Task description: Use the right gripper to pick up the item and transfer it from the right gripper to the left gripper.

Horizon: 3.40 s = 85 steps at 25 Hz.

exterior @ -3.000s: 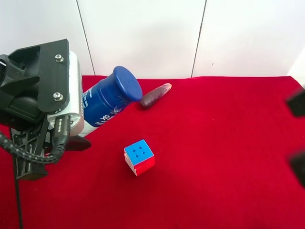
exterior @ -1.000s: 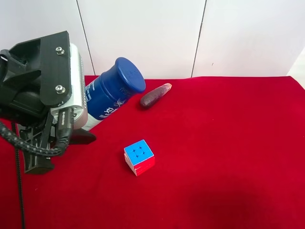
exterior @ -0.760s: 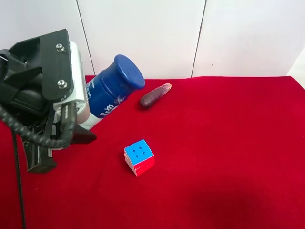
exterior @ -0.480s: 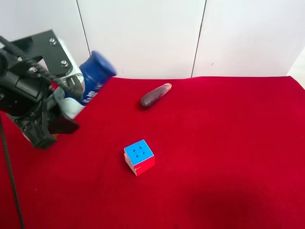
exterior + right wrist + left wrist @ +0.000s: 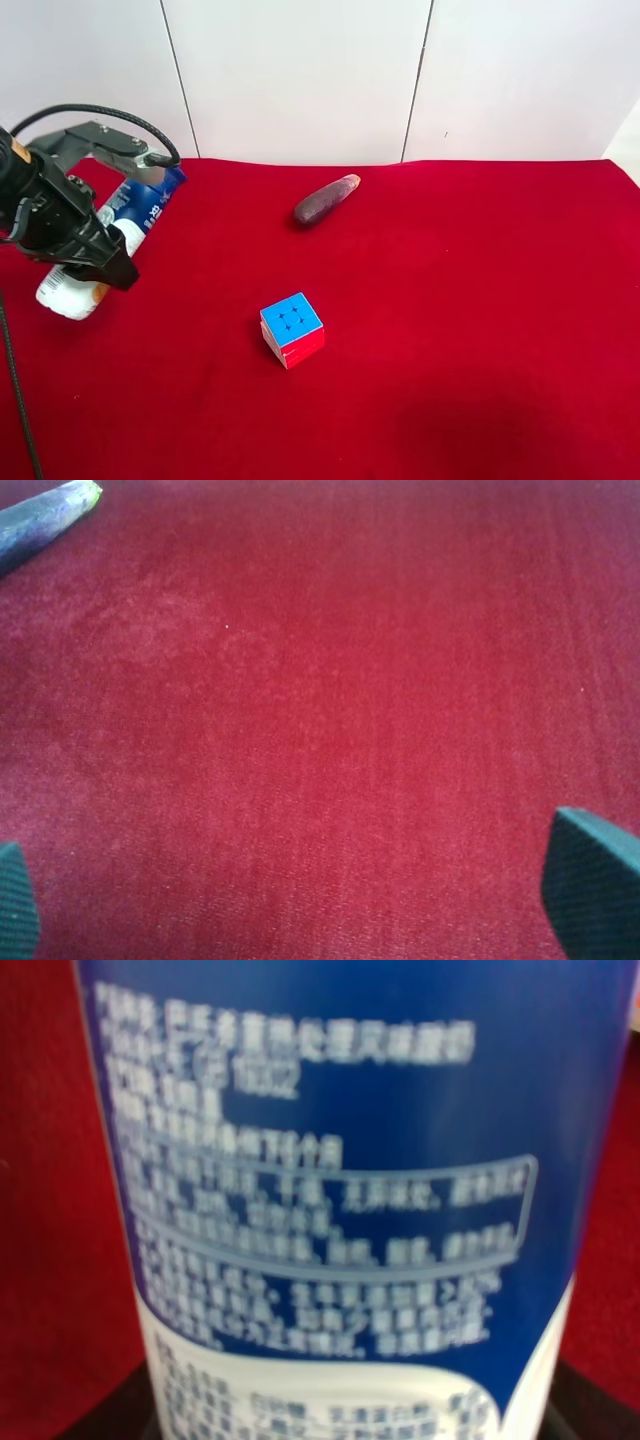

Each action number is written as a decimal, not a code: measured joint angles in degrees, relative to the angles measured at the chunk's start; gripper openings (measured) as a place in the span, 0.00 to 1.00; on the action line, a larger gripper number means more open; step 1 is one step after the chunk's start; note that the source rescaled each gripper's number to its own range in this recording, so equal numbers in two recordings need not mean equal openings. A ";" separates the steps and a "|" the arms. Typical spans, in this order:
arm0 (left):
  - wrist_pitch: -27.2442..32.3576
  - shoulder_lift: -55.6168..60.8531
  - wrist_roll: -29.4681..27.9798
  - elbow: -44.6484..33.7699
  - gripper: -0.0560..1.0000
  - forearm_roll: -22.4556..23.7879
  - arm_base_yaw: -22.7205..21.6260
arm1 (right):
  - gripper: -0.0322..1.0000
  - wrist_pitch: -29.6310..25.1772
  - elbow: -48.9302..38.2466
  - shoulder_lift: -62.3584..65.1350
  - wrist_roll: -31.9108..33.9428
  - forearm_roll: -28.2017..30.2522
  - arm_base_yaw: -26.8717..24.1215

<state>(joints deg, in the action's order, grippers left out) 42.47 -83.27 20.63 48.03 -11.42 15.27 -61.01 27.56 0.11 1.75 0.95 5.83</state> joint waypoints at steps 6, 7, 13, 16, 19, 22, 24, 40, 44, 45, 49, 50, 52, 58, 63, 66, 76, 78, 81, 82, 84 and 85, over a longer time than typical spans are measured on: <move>-0.68 -7.94 -0.55 1.91 0.11 -2.25 -4.42 | 1.00 0.00 0.00 0.00 0.00 0.00 0.00; -0.54 -9.28 -0.95 2.93 0.11 -2.25 -4.88 | 1.00 0.00 0.00 0.00 0.00 0.00 0.00; 0.37 -16.66 -1.74 8.04 0.11 -2.69 -5.53 | 1.00 0.00 0.00 0.00 0.00 0.00 0.00; -0.10 -20.03 -1.74 8.68 0.11 -2.69 -5.53 | 1.00 0.00 0.00 0.00 0.00 0.00 0.00; -1.94 -22.02 -1.80 8.68 0.11 -2.69 -5.53 | 1.00 0.00 0.00 0.00 0.00 0.00 0.00; -3.95 -22.68 -1.80 8.68 0.11 -2.69 -5.53 | 1.00 0.00 0.00 0.00 0.00 0.00 0.00; -4.59 -22.68 -1.80 8.68 0.11 -2.69 -5.53 | 1.00 0.00 0.00 0.00 0.00 0.00 0.00; -5.53 -23.93 -2.85 9.07 0.96 -2.90 -5.53 | 1.00 0.00 0.00 0.00 0.00 0.00 0.00; -6.07 -24.01 -3.05 9.07 0.99 -2.90 -5.53 | 1.00 0.00 0.00 0.00 0.00 0.00 0.00; -6.25 -24.01 -3.04 9.07 1.00 -2.90 -5.53 | 1.00 0.00 0.00 0.00 0.00 0.00 0.00; -6.24 -23.94 -3.04 9.07 1.00 -2.90 -5.53 | 1.00 0.00 0.00 0.00 0.00 0.00 0.00; -5.85 -23.74 -3.04 9.27 1.00 -2.84 -5.53 | 1.00 0.00 0.00 0.00 0.00 0.00 0.00; -4.94 -22.83 -3.04 9.89 1.00 -2.78 -5.53 | 1.00 0.00 0.00 0.00 0.00 0.00 0.00; 0.63 -14.71 -4.16 13.57 1.00 -2.67 -5.53 | 1.00 0.00 0.00 0.00 0.00 0.00 0.00; 8.98 -3.83 -4.33 15.25 1.00 -2.51 -5.53 | 1.00 0.00 0.00 0.00 0.00 0.00 0.00; 13.90 3.66 -4.57 15.32 1.00 -1.33 -5.53 | 1.00 0.00 0.00 0.00 0.00 0.00 0.00; 25.99 25.66 -9.32 15.32 1.00 3.97 -5.53 | 1.00 0.00 0.00 0.00 0.00 0.00 0.00; 26.57 29.57 -10.35 14.46 1.00 3.98 -5.53 | 1.00 0.00 0.00 0.00 0.00 0.00 0.00; 26.81 35.62 -12.91 10.39 1.00 3.98 -5.53 | 1.00 0.00 0.00 0.00 0.00 0.00 0.00; 26.79 38.06 -13.60 8.31 1.00 3.98 -5.53 | 1.00 0.00 0.00 0.00 0.00 0.00 0.00; 26.79 43.01 -14.18 4.09 1.00 4.13 -5.53 | 1.00 0.00 0.00 0.00 0.00 0.00 0.00; 26.82 45.99 -14.38 1.73 1.00 4.17 -5.53 | 1.00 0.00 0.00 0.00 0.00 0.00 0.00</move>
<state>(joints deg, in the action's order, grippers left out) 69.29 -37.28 6.24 49.76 -7.25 9.74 -61.01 27.56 0.11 1.75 0.95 5.83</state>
